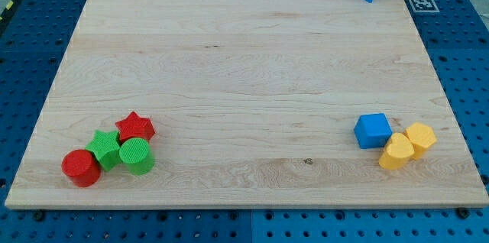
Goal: Place the triangle diagonal above the cube
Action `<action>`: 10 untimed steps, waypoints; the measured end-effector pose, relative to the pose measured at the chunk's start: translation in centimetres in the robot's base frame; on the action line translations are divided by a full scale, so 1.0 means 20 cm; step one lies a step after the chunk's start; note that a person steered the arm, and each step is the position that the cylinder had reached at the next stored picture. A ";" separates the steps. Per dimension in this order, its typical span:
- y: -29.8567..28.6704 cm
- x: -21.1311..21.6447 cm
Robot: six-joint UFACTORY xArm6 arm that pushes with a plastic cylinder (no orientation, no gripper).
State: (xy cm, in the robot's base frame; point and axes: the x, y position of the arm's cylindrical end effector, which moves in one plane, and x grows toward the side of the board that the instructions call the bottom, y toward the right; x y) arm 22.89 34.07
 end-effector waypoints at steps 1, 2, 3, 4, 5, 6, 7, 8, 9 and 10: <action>-0.13 -0.14; -0.22 -0.19; -0.30 -0.19; -0.41 -0.19; -0.50 -0.18; -0.59 -0.16; -0.61 -0.12; -0.62 -0.04; -0.70 -0.02; -0.84 0.01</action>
State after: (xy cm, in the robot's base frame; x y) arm 23.12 17.33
